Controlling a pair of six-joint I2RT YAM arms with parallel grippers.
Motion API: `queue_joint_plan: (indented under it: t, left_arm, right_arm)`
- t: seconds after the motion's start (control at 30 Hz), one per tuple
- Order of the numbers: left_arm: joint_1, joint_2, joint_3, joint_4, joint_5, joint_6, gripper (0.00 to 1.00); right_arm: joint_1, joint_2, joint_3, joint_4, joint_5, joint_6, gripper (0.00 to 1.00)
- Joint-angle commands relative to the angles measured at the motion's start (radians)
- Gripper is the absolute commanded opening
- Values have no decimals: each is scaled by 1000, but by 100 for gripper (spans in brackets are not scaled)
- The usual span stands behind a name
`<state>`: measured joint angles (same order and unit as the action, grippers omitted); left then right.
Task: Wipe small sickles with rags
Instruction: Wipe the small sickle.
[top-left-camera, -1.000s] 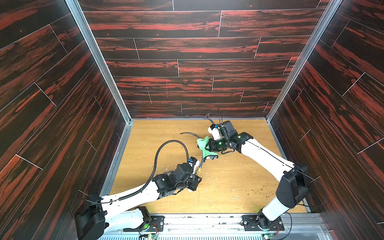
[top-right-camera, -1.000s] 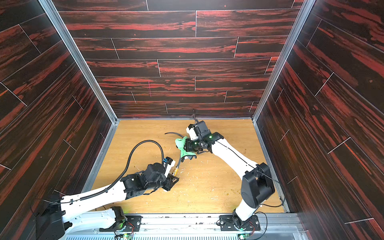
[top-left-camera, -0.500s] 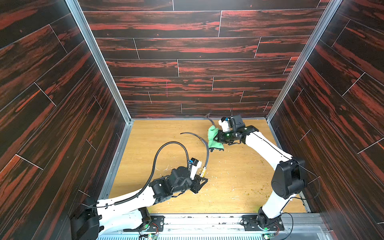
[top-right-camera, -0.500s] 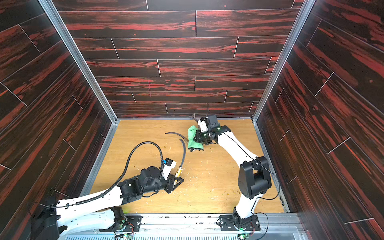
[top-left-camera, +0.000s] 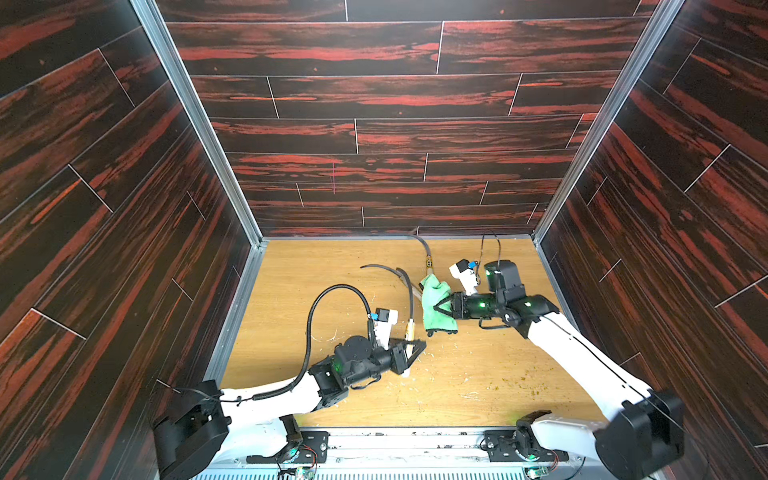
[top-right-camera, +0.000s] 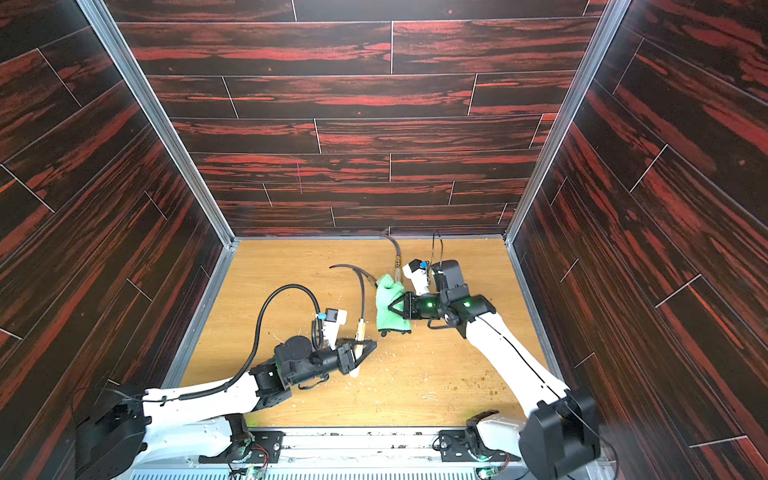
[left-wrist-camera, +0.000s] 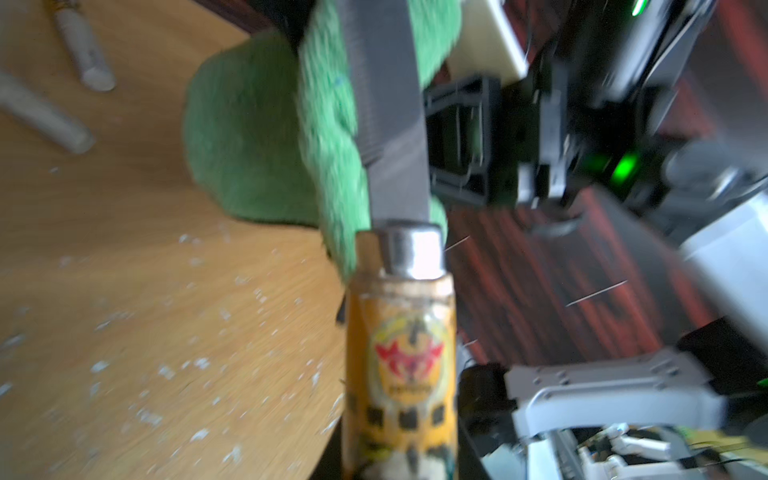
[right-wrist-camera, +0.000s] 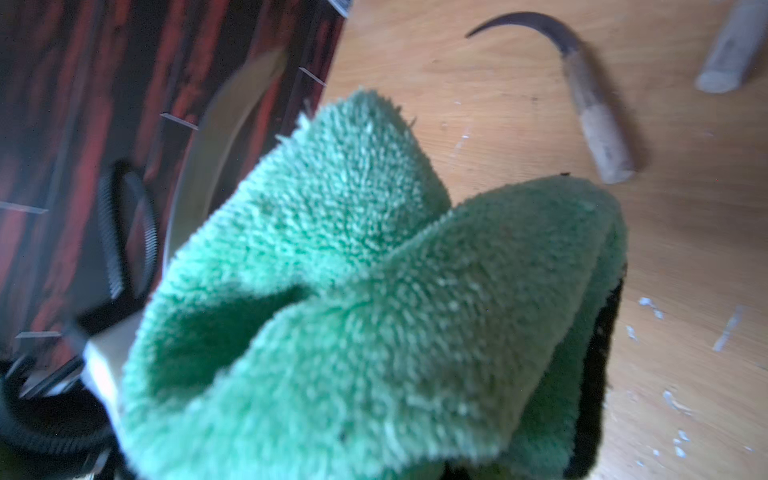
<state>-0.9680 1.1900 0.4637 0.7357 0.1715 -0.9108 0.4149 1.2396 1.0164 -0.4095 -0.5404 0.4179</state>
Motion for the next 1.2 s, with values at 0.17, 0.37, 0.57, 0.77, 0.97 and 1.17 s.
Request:
queue_joint_plan:
  t: [0.17, 0.37, 0.57, 0.77, 0.97, 1.17]
  left_arm:
    - [52, 109, -30, 413, 82, -202, 0]
    - [51, 141, 11, 388, 138, -198, 0]
    - [51, 229, 34, 500, 196, -263, 0]
    - [44, 303, 83, 578, 275, -296, 0]
    - [27, 290, 114, 550, 310, -273, 0]
    - [9, 262, 108, 510, 315, -246, 0]
  right_arm:
    - [4, -86, 13, 68, -83, -70, 0]
    - [23, -54, 46, 73, -135, -137, 0]
    - [81, -35, 82, 73, -130, -196, 0]
    - [99, 3, 106, 92, -144, -200, 0]
    - [101, 34, 98, 141, -132, -179, 0]
    - [99, 71, 115, 175, -113, -172, 0]
